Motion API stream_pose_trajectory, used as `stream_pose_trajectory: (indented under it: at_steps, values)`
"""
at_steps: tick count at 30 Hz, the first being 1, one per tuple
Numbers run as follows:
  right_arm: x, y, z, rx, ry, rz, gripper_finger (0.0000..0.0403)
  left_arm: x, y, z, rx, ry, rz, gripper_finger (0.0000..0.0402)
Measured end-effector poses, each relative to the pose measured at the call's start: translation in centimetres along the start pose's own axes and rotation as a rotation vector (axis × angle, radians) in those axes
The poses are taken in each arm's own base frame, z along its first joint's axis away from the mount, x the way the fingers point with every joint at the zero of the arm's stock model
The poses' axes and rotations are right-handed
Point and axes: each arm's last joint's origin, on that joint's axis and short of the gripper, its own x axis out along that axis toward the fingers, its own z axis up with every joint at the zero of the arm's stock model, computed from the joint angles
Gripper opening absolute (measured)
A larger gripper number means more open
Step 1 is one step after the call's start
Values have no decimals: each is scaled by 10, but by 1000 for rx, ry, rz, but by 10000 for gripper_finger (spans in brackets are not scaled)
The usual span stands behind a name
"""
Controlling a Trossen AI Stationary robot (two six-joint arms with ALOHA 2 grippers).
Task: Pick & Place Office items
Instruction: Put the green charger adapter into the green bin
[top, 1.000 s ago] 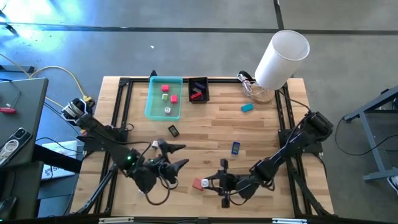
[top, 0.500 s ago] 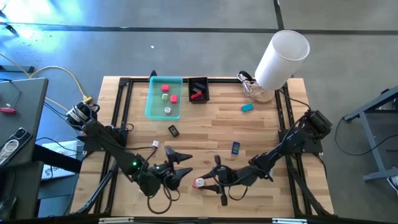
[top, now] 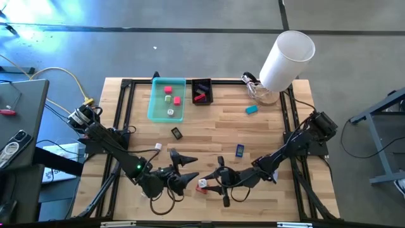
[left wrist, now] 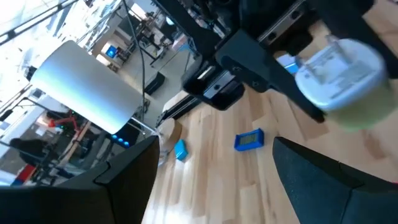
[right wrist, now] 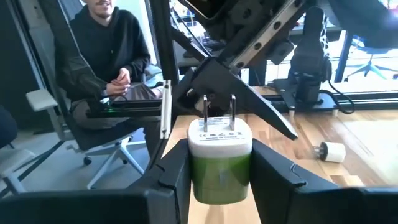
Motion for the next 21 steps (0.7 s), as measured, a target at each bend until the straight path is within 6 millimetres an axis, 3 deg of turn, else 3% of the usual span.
stream_pose_trajectory:
  at_steps: [13,21]
  values:
    - [-8,5,8,14,-6,-4,115,16,10,-6,70,25,15,303]
    - [-47,22,31,-32,25,-138,115,23,14,-8,94,18,-7,303]
